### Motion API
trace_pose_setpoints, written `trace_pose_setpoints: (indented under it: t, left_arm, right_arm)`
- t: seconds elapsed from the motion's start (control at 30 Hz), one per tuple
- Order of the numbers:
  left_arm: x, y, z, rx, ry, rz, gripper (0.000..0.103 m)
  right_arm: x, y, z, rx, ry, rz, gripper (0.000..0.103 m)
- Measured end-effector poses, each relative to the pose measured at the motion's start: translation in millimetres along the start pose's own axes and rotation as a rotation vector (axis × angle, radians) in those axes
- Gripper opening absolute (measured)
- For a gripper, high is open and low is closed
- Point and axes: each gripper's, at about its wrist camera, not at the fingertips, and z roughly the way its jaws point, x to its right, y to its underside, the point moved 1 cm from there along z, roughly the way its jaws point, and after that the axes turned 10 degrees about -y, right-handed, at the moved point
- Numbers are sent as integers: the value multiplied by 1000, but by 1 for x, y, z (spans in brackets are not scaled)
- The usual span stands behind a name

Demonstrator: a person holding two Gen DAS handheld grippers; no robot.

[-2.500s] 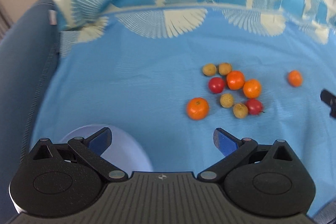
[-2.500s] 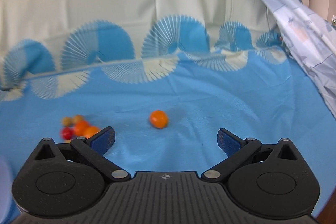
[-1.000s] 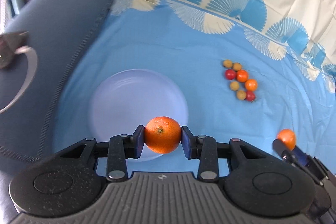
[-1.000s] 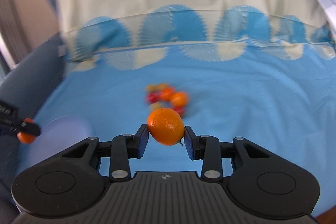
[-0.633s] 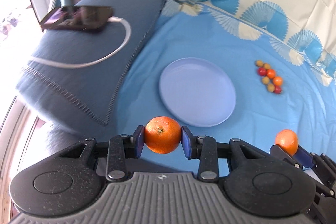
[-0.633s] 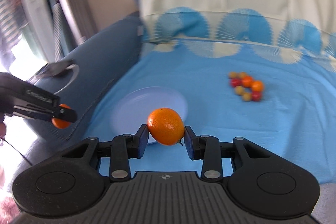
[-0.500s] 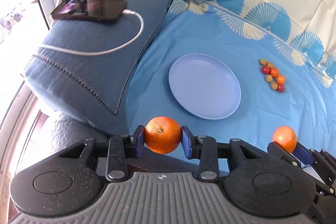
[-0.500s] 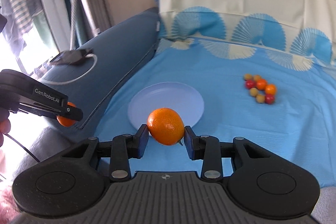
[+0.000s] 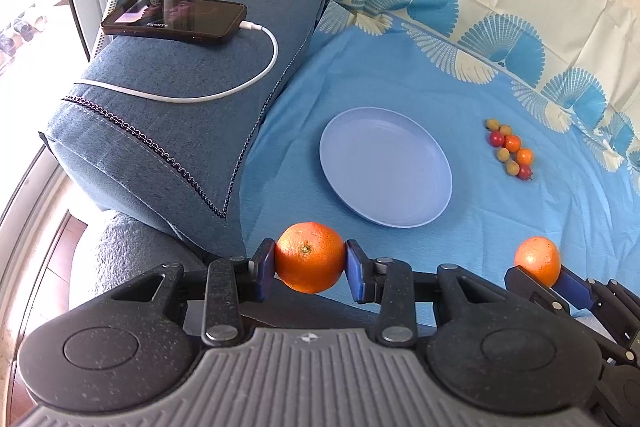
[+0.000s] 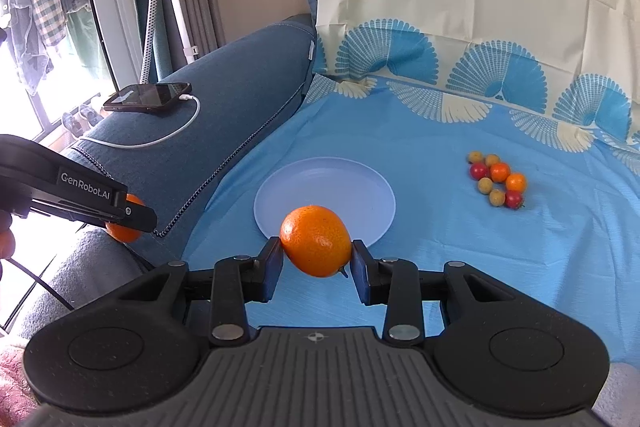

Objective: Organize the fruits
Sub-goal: 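Carry both mandarins over the plate and open both tools to drop them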

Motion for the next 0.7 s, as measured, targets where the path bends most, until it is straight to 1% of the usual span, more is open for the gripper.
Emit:
trace_pose_setpoints:
  t: [0.17,0.4,0.7]
  left_arm:
    - [0,-2,5,-5,-2,-1,41]
    - [4,-8,14,-15,-3,2,41]
    - [19,-28,33,-22,-13,13,41]
  right_arm:
    - [-1,-2,5,-11,5,3,38]
    - [7,-4,14,-29,10,22,38]
    - [19,-10,36,-46,21,27,38]
